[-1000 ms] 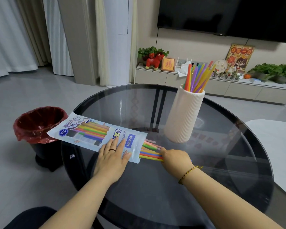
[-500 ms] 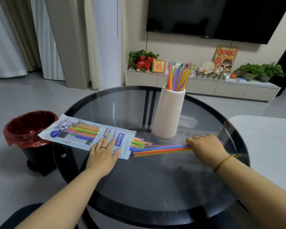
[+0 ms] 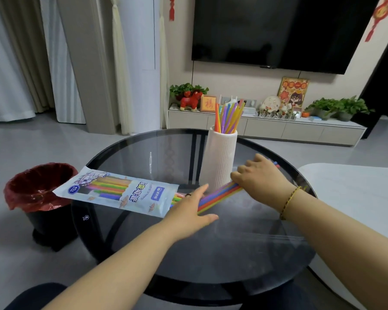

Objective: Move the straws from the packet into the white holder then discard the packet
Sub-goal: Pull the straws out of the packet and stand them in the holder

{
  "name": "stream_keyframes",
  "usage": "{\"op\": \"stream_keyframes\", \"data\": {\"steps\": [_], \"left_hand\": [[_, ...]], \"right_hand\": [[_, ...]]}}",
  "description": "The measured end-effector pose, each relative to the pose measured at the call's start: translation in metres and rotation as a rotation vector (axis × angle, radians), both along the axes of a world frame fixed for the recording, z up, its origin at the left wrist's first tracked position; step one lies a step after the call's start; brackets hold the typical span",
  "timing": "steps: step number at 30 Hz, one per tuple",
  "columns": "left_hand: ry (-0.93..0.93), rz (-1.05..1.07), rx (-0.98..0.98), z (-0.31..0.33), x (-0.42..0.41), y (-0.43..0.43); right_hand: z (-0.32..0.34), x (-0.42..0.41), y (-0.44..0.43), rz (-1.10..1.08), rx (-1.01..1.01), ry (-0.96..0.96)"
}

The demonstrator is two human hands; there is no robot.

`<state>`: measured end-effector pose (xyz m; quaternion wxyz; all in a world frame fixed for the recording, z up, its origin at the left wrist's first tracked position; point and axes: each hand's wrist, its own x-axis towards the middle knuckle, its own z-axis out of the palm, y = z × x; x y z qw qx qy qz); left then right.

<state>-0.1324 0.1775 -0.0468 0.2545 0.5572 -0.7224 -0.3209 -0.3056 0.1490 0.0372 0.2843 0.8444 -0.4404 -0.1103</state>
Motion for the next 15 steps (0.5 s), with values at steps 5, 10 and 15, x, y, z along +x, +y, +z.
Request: {"op": "stream_keyframes", "data": {"steps": [5, 10, 15], "left_hand": [[0.048, 0.071, 0.035, -0.009, 0.004, -0.004], [0.368, 0.182, 0.049, -0.013, 0.015, -0.006], [0.468, 0.127, 0.126, -0.012, 0.014, -0.008]], "right_hand": [[-0.006, 0.014, 0.003, 0.224, -0.352, -0.084], [-0.022, 0.025, 0.002, 0.069, -0.333, -1.092], [-0.017, 0.054, 0.005, -0.060, 0.979, -2.129]]}}
